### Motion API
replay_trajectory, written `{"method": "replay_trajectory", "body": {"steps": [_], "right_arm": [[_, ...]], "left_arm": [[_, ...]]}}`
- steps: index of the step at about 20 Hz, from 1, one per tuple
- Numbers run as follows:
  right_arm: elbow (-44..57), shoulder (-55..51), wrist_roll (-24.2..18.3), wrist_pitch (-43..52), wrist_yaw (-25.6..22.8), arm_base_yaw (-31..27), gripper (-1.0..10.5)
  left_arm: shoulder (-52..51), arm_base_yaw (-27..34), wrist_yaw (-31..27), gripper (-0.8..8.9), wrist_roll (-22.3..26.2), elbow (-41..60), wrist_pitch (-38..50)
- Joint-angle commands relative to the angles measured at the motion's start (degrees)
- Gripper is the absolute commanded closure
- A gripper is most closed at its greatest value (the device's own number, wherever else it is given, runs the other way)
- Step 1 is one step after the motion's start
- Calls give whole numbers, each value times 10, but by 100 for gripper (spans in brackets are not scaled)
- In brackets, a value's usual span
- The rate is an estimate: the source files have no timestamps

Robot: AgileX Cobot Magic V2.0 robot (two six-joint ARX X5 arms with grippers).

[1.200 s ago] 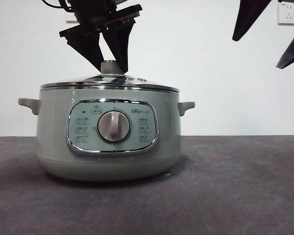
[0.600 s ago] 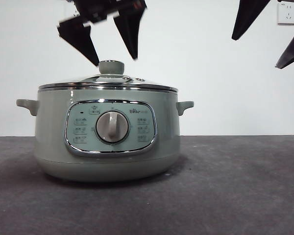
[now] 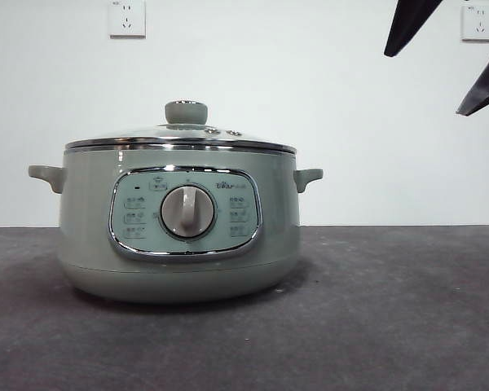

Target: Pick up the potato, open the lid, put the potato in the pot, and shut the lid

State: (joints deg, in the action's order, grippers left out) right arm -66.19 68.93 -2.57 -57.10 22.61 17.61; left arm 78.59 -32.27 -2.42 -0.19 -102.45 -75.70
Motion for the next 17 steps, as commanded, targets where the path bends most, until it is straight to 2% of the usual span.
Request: {"method": "replay_trajectory", "body": {"steps": [1, 2, 3, 4, 5, 8, 9, 12, 15, 17], "right_arm": [[5, 0, 7, -2, 4, 1, 268], [5, 0, 8, -4, 3, 1, 777], [5, 0, 9, -3, 3, 1, 925], [5, -1, 15, -7, 5, 1, 974], [5, -1, 15, -14, 8, 1, 955], [5, -17, 1, -79, 12, 1, 954], [5, -26, -6, -94, 13, 1, 950], [5, -46, -5, -117, 9, -1, 946], [5, -47, -5, -115, -27, -1, 946], [5, -47, -5, -111, -34, 0, 946]], "left_arm": [[-15, -1, -6, 354, 9, -1, 2], [-21, -1, -5, 696, 19, -1, 2], [-25, -1, -3, 802, 24, -1, 2], [-29, -1, 2, 826, 28, -1, 1], [-31, -1, 18, 822, 28, 0, 0], [-55, -14, 111, 822, 19, 4, 0], [-64, -20, 122, 821, 19, 4, 0], [-87, -27, 129, 816, 19, 3, 1], [-90, -26, 129, 816, 19, 3, 1], [-87, -26, 129, 816, 19, 3, 1]]}}
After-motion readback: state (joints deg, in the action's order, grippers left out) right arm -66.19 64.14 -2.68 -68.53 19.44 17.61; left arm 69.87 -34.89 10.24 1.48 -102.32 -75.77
